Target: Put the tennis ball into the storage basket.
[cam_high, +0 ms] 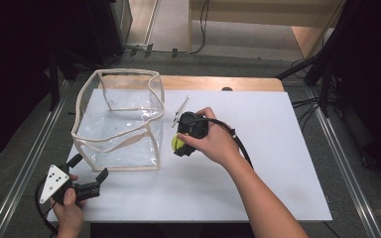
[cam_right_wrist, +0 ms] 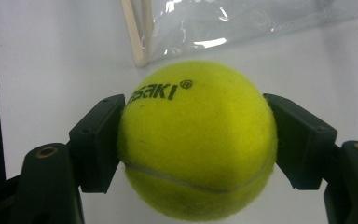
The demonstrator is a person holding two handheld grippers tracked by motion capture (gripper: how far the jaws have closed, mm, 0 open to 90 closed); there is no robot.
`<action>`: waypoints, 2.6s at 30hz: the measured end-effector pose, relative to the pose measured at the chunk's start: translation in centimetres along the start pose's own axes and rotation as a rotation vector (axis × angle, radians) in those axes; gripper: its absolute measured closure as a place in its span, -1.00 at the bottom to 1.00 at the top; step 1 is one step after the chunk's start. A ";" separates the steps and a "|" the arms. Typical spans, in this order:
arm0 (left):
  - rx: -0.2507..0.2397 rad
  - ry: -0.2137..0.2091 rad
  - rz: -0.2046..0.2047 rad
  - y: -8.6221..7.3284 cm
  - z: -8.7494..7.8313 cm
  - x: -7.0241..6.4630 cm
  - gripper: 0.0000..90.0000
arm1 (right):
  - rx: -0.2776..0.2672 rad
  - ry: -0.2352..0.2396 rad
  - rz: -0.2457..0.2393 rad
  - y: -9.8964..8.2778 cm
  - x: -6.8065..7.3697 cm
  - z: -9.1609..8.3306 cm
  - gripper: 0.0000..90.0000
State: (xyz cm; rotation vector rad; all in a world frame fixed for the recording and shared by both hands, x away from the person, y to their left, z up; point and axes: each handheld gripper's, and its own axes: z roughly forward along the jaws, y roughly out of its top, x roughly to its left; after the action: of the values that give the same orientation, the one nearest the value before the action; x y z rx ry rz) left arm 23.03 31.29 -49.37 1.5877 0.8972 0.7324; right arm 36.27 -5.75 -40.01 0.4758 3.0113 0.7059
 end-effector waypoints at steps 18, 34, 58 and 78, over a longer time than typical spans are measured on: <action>-0.001 -0.001 -0.002 0.0 0.0 0.0 -1.00 | 0.001 0.001 -0.045 2.2 1.0 -1.8 -0.47; -0.001 -0.002 -0.003 0.0 0.0 0.0 -1.00 | 0.013 0.002 -0.065 3.2 1.0 -3.2 -0.47; -0.002 -0.003 -0.003 0.0 0.0 0.1 -1.00 | 0.012 -0.013 -0.088 4.8 1.0 -5.9 -0.47; -0.001 -0.004 -0.003 0.0 0.0 0.1 -1.00 | 0.022 -0.011 -0.086 5.9 0.7 -7.5 -0.47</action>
State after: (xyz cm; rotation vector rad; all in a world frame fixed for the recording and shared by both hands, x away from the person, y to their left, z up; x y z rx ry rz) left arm 23.06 31.35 -49.36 1.5861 0.8958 0.7269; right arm 36.69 -3.72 -30.68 0.3467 3.0112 0.6638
